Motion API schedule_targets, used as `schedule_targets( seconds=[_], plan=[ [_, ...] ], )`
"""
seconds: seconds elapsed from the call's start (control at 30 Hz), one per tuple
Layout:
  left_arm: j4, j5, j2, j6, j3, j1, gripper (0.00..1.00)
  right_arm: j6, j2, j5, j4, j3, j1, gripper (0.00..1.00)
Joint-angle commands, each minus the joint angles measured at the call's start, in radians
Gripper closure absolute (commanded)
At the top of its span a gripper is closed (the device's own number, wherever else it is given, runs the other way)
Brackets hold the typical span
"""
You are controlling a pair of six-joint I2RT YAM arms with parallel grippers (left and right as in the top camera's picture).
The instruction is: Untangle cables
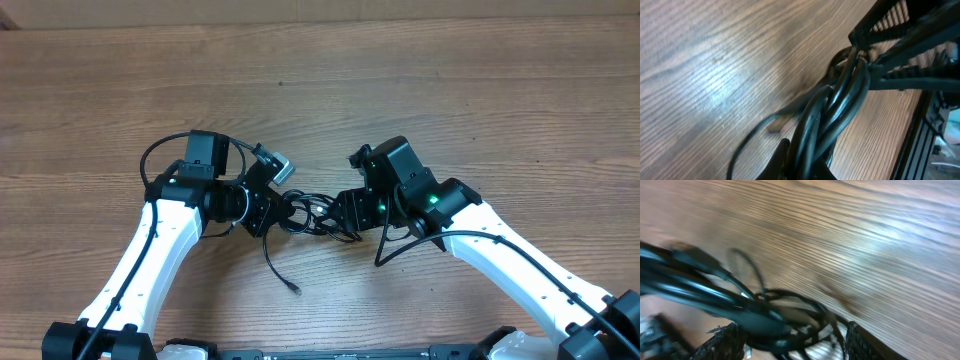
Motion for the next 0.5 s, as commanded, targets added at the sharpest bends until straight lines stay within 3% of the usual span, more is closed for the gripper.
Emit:
schedule_targets(
  seconds=[0.0,0.2,0.47],
  plan=[
    [0.037,0.157,0.0,-0.023,0.002,-0.006,0.96,0.021,-0.004,0.094,-0.021,0.001,-0.001,0.39],
    [0.129,0.34,0.0,-0.031,0.002,-0.006,0.96,0.021,0.048,0.092,-0.056,0.0,-0.001,0.38],
    [0.177,0.325,0.0,-0.094,0.002,0.005,0.96,0.021,0.095,0.092,-0.06,-0.001,-0.001,0.43]
  ],
)
